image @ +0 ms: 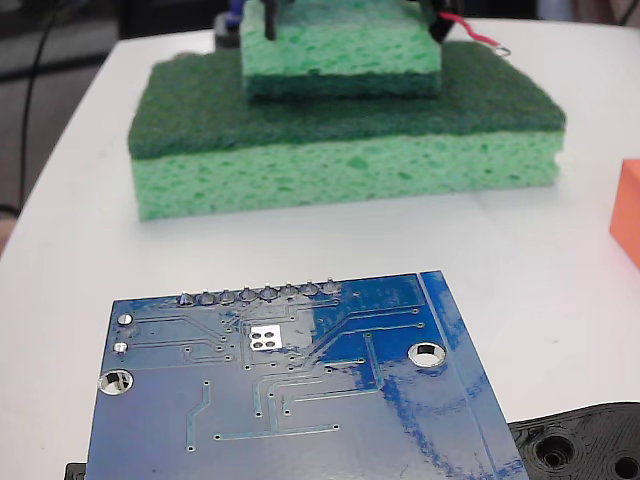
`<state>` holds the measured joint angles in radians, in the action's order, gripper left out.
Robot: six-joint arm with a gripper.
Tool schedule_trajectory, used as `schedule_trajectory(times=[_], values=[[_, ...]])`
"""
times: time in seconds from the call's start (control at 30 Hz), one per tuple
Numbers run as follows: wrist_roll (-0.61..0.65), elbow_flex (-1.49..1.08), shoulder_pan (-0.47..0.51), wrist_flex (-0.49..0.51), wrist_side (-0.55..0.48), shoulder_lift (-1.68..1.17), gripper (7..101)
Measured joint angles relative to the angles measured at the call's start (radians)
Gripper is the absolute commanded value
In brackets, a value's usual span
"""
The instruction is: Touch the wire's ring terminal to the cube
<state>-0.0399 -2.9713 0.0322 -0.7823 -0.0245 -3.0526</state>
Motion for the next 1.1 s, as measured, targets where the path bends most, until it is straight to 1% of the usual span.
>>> schedule_trajectory(times=[0.07,0.13,0.27,0.4,0.47,0.63,0.73,0.8,0.93,1.1], values=[[-0.009,0.041,-0.008,-0.017,-0.005,0.002,100.3],[-0.021,0.091,-0.041,-0.049,0.0,0.006,100.3],[-0.071,0.199,-0.153,-0.055,0.083,0.077,100.3],[-0.123,0.333,-0.233,-0.04,0.153,0.276,100.3],[-0.153,0.417,-0.287,-0.049,0.193,0.41,100.3],[-0.232,0.601,-0.379,-0.095,0.282,0.729,100.3],[-0.258,0.626,-0.417,-0.089,0.319,0.821,100.3],[-0.272,0.627,-0.439,-0.091,0.334,0.825,100.3],[-0.321,0.629,-0.485,-0.123,0.371,0.838,100.3],[-0.364,0.629,-0.525,-0.155,0.387,0.857,100.3]])
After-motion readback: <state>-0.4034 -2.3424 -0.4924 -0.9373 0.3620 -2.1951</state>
